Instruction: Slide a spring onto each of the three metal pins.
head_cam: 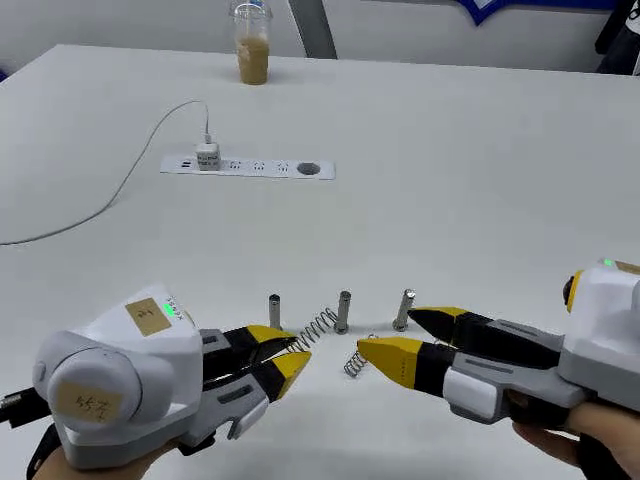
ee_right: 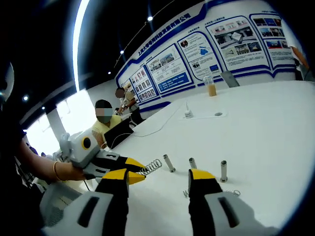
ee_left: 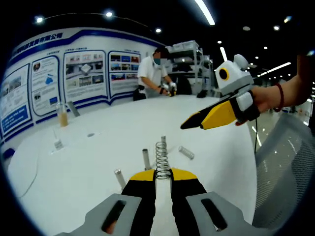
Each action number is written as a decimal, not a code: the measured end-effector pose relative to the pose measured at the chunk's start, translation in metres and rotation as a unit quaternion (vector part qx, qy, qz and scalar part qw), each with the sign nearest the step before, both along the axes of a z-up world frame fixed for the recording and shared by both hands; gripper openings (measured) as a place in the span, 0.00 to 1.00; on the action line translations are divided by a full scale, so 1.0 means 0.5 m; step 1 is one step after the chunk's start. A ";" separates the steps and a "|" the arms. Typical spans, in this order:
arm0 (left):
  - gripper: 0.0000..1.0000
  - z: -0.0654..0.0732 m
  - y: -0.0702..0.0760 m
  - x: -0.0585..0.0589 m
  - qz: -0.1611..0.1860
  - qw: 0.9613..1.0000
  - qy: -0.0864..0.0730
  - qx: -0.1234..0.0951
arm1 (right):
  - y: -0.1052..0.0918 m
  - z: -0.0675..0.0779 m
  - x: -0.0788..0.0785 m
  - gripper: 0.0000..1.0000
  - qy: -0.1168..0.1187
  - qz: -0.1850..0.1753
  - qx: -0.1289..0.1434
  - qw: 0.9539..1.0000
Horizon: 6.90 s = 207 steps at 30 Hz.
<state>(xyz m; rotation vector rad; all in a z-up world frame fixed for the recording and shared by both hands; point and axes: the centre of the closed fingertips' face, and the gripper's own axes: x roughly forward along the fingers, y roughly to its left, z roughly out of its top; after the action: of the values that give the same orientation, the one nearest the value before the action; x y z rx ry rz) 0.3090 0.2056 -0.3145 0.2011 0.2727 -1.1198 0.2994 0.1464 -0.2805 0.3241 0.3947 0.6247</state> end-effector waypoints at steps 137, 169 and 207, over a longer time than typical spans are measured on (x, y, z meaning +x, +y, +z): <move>0.76 -0.034 0.049 -0.023 0.060 0.997 0.042 0.034 | 0.162 -0.099 0.197 0.12 -0.111 0.097 -0.196 0.969; 0.72 -0.040 0.054 -0.020 0.063 0.996 0.040 0.044 | 0.158 -0.161 0.186 0.16 -0.063 0.102 -0.225 0.967; 0.63 -0.031 0.040 -0.020 0.080 0.995 0.055 0.036 | 0.017 -0.039 0.093 0.45 -0.050 0.053 -0.183 0.980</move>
<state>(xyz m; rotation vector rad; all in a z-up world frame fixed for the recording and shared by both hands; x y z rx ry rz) 0.2990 0.2254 -0.3301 0.1778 0.4202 -0.9646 0.3460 0.1548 -0.3001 -0.0806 0.4242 0.6563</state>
